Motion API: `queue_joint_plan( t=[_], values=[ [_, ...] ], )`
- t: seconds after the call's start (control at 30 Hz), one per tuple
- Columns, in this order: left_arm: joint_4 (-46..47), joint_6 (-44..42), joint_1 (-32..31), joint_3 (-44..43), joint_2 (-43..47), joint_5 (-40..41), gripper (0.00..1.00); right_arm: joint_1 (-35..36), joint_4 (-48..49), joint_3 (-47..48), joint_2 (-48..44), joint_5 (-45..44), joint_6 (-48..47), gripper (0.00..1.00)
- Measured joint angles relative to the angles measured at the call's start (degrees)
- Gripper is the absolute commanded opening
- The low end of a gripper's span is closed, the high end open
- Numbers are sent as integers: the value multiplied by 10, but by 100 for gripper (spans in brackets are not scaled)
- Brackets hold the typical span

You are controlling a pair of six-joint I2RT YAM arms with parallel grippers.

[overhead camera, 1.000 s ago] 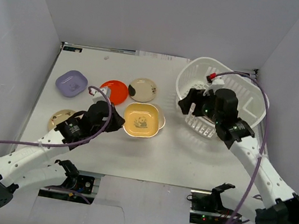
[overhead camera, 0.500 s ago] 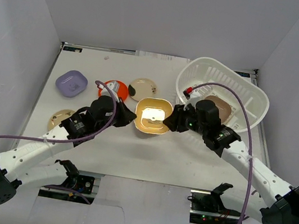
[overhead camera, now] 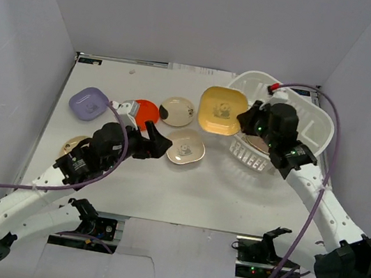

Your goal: Place the plates into the plastic bin on the countertop

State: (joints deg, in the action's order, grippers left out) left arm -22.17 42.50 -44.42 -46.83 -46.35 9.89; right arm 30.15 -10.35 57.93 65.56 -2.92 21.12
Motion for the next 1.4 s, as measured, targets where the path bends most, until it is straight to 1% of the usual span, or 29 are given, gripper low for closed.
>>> queue_joint_plan(
  t=[0.17,0.23,0.3,0.43,0.53,0.57,0.67,0.7,0.73,0.8,0.83,0.87,0.93,1.03,1.1,1.17,1.27,1.33,1.37,1.4],
  values=[
    [-66,-43,0,-6,63,48,98,-181,8,17,10,-49,-6,8],
    [-89,-50,0,-2,87,73,98,-228,7,13,25,-68,-5,8],
    [-109,-51,0,9,110,99,98,-257,2,7,49,-76,-5,8],
    [-137,-50,0,39,126,139,98,-286,-3,0,113,-78,-1,8],
    [-156,-50,0,45,120,152,98,-303,-7,-10,148,-71,9,14],
    [-159,-50,0,45,120,155,98,-306,-9,-12,156,-68,12,18],
    [-165,-50,1,45,124,162,98,-314,-20,-15,176,-67,22,24],
    [-165,-50,0,45,127,163,98,-315,-24,-16,179,-68,26,34],
    [-166,-50,0,45,129,164,98,-315,-25,-17,180,-68,30,40],
    [-167,-50,0,45,135,167,98,-315,-25,-20,177,-70,35,58],
    [-168,-50,0,45,138,169,98,-315,-25,-21,175,-70,35,60],
    [-169,-50,0,45,139,171,98,-315,-26,-21,172,-70,37,70],
    [-169,-50,0,45,139,178,98,-314,-30,-20,161,-63,35,71],
    [-169,-47,0,45,134,189,98,-301,-32,-19,124,-49,23,71],
    [-169,-43,0,45,126,198,98,-262,-28,-17,87,-38,8,70],
    [-169,-38,0,45,115,208,98,-188,-20,-9,56,-24,-13,68],
    [-168,-32,1,44,93,229,98,-52,10,-3,43,12,-50,63],
    [-168,-29,1,41,80,246,98,23,21,-4,57,40,-70,60],
    [-168,-28,1,37,72,253,98,53,25,-7,69,48,-79,56],
    [-168,-26,1,28,59,260,98,79,28,-7,85,51,-87,56]
  ],
)
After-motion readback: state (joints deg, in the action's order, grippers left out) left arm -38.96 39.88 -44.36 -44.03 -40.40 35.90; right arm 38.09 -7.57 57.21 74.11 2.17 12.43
